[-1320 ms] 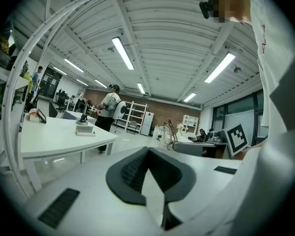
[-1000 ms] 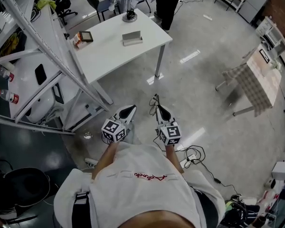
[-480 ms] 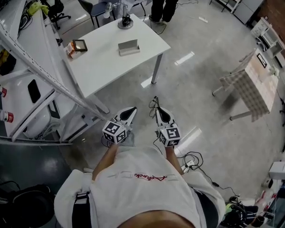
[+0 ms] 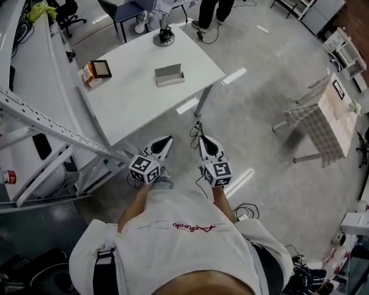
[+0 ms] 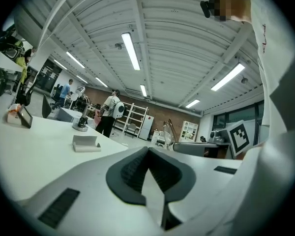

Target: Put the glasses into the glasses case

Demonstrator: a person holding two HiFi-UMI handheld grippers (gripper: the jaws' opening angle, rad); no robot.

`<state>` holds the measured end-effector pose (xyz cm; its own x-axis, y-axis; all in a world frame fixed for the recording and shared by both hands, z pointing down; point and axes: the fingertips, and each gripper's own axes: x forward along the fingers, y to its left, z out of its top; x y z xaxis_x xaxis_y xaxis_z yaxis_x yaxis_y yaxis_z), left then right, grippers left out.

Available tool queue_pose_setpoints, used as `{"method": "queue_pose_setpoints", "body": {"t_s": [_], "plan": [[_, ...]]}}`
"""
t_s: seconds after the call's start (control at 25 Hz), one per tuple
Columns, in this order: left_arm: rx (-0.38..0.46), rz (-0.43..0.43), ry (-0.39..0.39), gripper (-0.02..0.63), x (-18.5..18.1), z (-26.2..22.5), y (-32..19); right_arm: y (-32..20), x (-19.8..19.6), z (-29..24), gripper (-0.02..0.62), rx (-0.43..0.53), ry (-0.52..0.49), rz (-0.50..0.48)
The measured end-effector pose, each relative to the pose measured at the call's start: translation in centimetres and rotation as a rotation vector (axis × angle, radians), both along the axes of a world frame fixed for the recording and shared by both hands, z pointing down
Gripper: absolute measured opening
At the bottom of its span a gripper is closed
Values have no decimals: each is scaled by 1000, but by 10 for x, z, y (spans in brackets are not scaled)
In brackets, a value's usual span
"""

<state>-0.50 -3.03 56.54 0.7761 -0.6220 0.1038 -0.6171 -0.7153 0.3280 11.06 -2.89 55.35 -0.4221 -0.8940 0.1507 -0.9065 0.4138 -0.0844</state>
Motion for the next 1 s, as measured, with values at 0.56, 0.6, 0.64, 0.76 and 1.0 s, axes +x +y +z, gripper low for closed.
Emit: {"method": "queue_pose_setpoints", "body": {"t_s": [0.56, 0.6, 0.64, 0.76, 1.0], "plan": [[11, 37, 18, 26, -27, 2, -104, -95, -25, 2, 14, 1, 17, 44], [8, 39, 17, 25, -28, 4, -107, -97, -27, 5, 14, -4, 18, 46], [4, 40, 16, 25, -29, 5, -110, -99, -27, 8, 14, -10, 17, 48], [-5, 45, 11, 25, -31, 10, -117, -105, -28, 15, 14, -24, 10, 56], [-26, 49, -5, 25, -32, 18, -127, -116, -30, 25, 14, -48, -3, 56]]}}
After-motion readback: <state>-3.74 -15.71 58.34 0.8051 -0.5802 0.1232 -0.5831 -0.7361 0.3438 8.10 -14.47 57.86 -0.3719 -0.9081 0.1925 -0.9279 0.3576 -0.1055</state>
